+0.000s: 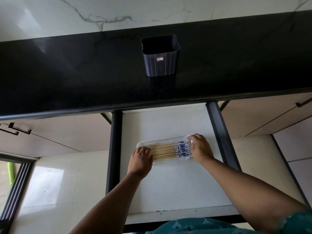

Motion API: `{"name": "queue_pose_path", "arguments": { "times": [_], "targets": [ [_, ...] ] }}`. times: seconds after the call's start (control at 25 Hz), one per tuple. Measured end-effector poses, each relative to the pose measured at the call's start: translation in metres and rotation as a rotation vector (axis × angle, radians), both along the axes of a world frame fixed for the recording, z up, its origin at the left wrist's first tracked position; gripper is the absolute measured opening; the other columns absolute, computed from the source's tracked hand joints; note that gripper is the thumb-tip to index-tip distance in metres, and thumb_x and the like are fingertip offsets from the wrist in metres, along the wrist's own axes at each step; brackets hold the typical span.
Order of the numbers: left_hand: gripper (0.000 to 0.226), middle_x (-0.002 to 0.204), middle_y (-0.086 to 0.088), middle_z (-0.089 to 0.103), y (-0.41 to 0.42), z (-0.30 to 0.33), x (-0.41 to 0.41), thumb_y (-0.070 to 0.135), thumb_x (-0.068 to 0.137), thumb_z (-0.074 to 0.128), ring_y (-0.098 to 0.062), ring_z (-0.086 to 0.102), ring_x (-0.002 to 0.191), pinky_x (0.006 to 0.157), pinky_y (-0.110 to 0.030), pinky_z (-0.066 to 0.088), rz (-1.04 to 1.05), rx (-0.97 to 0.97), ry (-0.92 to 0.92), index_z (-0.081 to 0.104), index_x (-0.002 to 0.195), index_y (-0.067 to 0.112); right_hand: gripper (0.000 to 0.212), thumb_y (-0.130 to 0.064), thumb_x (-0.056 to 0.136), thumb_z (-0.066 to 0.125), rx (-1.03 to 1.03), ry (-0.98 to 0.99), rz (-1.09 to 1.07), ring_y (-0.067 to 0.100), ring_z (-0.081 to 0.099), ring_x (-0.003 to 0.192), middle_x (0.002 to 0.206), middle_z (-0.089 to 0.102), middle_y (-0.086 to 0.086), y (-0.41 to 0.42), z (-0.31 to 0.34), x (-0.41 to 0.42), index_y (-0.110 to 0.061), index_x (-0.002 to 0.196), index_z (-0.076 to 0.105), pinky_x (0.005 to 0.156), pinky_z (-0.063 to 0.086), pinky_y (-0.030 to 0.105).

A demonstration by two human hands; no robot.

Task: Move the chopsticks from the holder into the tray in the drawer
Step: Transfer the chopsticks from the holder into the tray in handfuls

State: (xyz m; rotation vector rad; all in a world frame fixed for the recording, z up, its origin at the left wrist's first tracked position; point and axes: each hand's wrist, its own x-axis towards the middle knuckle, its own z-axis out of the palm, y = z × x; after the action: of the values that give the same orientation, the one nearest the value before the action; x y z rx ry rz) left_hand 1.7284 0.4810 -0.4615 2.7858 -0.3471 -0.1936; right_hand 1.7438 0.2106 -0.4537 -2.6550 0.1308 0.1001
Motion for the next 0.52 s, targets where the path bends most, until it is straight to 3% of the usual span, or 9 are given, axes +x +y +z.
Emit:
{"name": "queue_pose_path", "arguments": {
  "times": [0.08, 0.12, 0.2, 0.28, 0.4, 0.48, 0.52],
  "targets": [
    [0.057, 0.154, -0.006, 0.034, -0.013, -0.006, 0.002, 0.043, 0.097, 0.040, -0.026, 0.027, 0.143, 0.118, -0.036, 0.016, -0.074, 0.036, 0.192, 0.041, 0.142, 0.010, 0.039, -0.003, 0.094, 0.046, -0.001, 0.152, 0.232, 0.027, 0.046, 0.130, 0.138, 0.053, 0.011, 0.015, -0.005, 0.001, -0.006, 0.132, 0.055, 0.105, 0.039, 0.033],
    [0.063, 0.160, -0.005, 0.019, -0.019, -0.011, 0.005, 0.047, 0.098, 0.034, -0.023, 0.015, 0.148, 0.119, -0.035, 0.004, -0.077, 0.063, 0.274, 0.028, 0.149, 0.010, 0.044, -0.008, 0.098, 0.042, -0.021, 0.263, 0.326, 0.024, 0.037, 0.139, 0.149, 0.042, 0.010, 0.023, -0.009, 0.003, -0.007, 0.141, 0.045, 0.112, 0.032, 0.032],
    [0.064, 0.162, -0.007, 0.003, -0.031, -0.018, 0.013, 0.045, 0.099, 0.028, -0.022, 0.002, 0.149, 0.119, -0.036, -0.005, -0.054, 0.128, 0.394, 0.014, 0.152, 0.011, 0.051, -0.023, 0.104, 0.034, -0.108, 0.428, 0.433, 0.023, 0.018, 0.149, 0.162, 0.018, 0.008, 0.035, -0.015, 0.009, -0.009, 0.152, 0.024, 0.120, 0.017, 0.033],
    [0.064, 0.162, -0.008, 0.001, -0.038, -0.021, 0.019, 0.045, 0.100, 0.024, -0.023, 0.000, 0.149, 0.120, -0.039, -0.003, -0.014, 0.164, 0.506, 0.011, 0.152, 0.010, 0.062, -0.043, 0.103, 0.027, -0.190, 0.510, 0.455, 0.021, 0.008, 0.151, 0.164, 0.007, 0.005, 0.041, -0.022, 0.014, -0.011, 0.154, 0.014, 0.121, 0.009, 0.034],
    [0.069, 0.162, -0.007, -0.001, -0.039, -0.021, 0.015, 0.050, 0.099, 0.023, -0.023, 0.000, 0.149, 0.121, -0.039, 0.000, 0.005, 0.156, 0.520, 0.009, 0.153, 0.010, 0.071, -0.055, 0.100, 0.020, -0.299, 0.529, 0.474, 0.019, 0.007, 0.151, 0.164, 0.008, 0.005, 0.041, -0.024, 0.007, -0.010, 0.154, 0.014, 0.122, 0.005, 0.035],
    [0.065, 0.161, -0.006, 0.011, -0.033, -0.013, 0.004, 0.047, 0.099, 0.028, -0.024, 0.010, 0.148, 0.121, -0.037, 0.009, 0.009, 0.040, 0.380, 0.019, 0.151, 0.009, 0.065, -0.051, 0.101, 0.026, -0.267, 0.377, 0.443, 0.023, 0.021, 0.148, 0.160, 0.025, 0.008, 0.035, -0.020, -0.004, -0.008, 0.150, 0.030, 0.122, 0.014, 0.036],
    [0.058, 0.156, -0.005, 0.029, -0.028, -0.008, 0.000, 0.043, 0.098, 0.033, -0.027, 0.026, 0.144, 0.117, -0.037, 0.022, 0.014, -0.048, 0.262, 0.033, 0.146, 0.010, 0.056, -0.043, 0.101, 0.034, -0.198, 0.224, 0.406, 0.026, 0.034, 0.142, 0.153, 0.039, 0.009, 0.030, -0.017, -0.008, -0.008, 0.143, 0.043, 0.119, 0.024, 0.036]
  ]
}}
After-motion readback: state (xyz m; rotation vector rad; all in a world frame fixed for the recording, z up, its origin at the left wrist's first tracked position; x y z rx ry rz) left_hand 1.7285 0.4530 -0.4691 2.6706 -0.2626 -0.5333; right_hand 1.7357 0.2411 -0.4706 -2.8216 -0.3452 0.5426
